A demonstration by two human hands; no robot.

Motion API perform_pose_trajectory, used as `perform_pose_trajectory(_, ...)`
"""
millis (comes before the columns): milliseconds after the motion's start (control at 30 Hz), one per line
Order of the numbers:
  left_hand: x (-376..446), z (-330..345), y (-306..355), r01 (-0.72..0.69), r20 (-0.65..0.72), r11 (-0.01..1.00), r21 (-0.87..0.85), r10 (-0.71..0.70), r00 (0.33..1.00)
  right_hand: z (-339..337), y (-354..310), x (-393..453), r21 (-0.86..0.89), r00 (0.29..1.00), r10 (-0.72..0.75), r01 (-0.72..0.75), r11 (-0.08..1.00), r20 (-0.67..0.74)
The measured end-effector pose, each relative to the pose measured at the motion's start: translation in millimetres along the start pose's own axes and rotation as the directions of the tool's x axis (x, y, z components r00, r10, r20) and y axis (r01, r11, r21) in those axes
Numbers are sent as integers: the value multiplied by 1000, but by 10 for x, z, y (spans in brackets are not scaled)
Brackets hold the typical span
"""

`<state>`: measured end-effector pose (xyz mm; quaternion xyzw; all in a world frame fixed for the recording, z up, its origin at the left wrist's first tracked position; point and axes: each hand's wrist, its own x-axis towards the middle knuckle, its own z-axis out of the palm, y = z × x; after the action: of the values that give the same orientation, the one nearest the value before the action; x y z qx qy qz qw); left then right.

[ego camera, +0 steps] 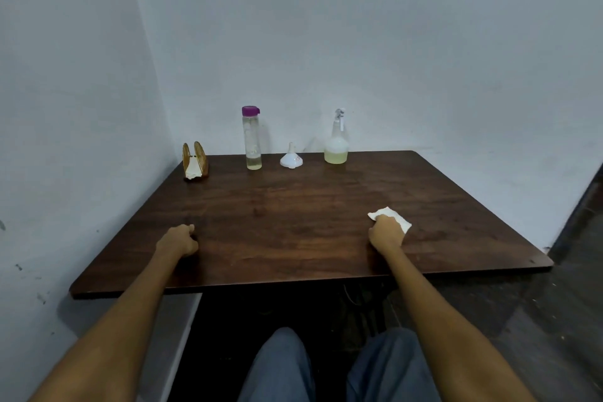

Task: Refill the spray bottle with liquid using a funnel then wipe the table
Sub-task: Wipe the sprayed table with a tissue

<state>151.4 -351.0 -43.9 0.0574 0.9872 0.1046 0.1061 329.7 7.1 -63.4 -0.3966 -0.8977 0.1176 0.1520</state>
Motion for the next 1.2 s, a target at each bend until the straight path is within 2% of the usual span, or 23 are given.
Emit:
perform_pose_trajectory(67, 11, 11, 15, -23, -8, 1000, -17, 23, 1000, -31, -220, -94, -20, 996, 90, -90, 996, 2)
perform_pose_trajectory(133, 7, 6, 19, -49, -8, 998, -39, 49, 999, -5, -565, -202, -17, 994, 105, -105, 994, 16)
perform_pose_trajectory(200, -10, 14, -40, -84, -19, 991, -107, 83, 996, 103, -1000, -391, -9, 999, 12, -12, 1000, 53)
perform_pose_trajectory(267, -21, 42, -170, -126, -28, 957, -260, 123, 992, 313, -1527, -686, 22, 970, -211, 210, 978, 122)
perform_pose_trajectory(333, -30, 78, -342, -134, -61, 885, -446, 119, 991, 524, -2029, -1072, 129, 856, -463, 445, 886, 230)
perform_pose_trajectory(400, -29, 75, -496, -104, -108, 835, -541, 53, 993, 628, -2400, -1377, 242, 722, -624, 575, 782, 299)
perform_pose_trajectory(500, -74, 62, -546, -91, -145, 873, -478, 23, 989, 665, -2600, -1561, 355, 596, -729, 636, 685, 337)
perform_pose_trajectory(600, -140, 62, -387, -107, -147, 944, -313, 64, 987, 647, -2440, -1477, 431, 563, -752, 617, 658, 343)
perform_pose_trajectory(667, -162, 89, -282, -103, -180, 969, -225, 63, 982, 617, -2217, -1307, 448, 594, -735, 588, 674, 326)
perform_pose_trajectory(767, -202, 151, -203, -81, -223, 980, -180, 39, 974, 539, -1715, -918, 421, 710, -641, 506, 753, 292)
perform_pose_trajectory(867, -229, 195, -206, -58, -235, 984, -168, 18, 972, 371, -1076, -510, 366, 847, -470, 368, 855, 249)
perform_pose_trajectory(1000, -292, 235, -175, -61, -265, 987, -149, 19, 964, 182, -305, -241, 284, 975, -170, 125, 951, 143)
perform_pose_trajectory(1100, -341, 263, -123, -49, -286, 988, -148, 5, 958, 185, -245, -327, 284, 1000, -14, 11, 959, 8)
perform_pose_trajectory(1200, -340, 249, -106, -52, -289, 985, -166, 2, 957, 227, -652, -549, 151, 998, -28, 35, 988, -48)
